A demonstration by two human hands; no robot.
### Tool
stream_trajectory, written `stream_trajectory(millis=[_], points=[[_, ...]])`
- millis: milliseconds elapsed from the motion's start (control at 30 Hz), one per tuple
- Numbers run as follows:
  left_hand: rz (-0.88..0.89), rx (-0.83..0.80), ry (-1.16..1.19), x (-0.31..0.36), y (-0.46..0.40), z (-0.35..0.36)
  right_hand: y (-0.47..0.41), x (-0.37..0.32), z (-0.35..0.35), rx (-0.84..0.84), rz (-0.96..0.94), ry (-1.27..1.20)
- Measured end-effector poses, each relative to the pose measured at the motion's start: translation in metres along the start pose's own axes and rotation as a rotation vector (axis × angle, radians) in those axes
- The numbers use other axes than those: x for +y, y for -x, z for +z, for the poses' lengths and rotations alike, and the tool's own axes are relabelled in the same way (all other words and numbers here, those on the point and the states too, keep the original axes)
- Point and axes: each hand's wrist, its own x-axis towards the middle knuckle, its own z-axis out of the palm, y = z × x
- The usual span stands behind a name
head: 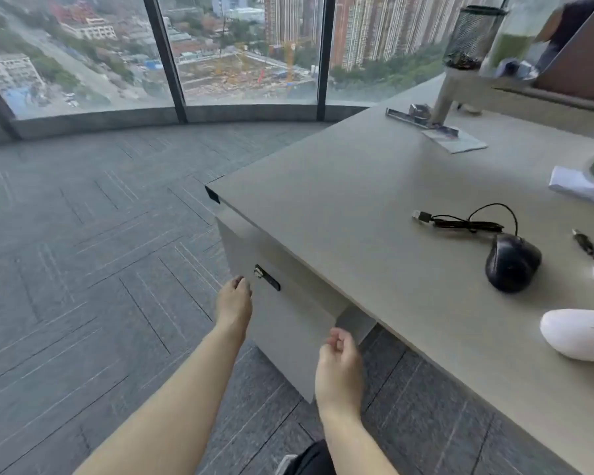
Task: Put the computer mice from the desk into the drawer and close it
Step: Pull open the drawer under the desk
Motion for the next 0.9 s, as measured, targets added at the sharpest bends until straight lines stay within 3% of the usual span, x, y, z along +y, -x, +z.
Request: stream_trajectory(millis=[233,467,633,900], points=[[-0.233,0.002,0.294,0.006,-0.039,0.028,-0.038,0.02,0.013,0.01,0.031,0.067],[-0.227,0.026,0.236,0.006,-0.053,0.027,-0.032,0.027,0.021,0.078,-0.014,0.112],[-0.225,-0.055,0.152,0.011,-0.048,0.025,-0.026,0.025,0.012,0.009,-0.038,0.091],[-0.266,0.063,0.174,-0.017,-0.022,-0.037,0.028,0.036,0.008,-0.178,-0.082,0.214]])
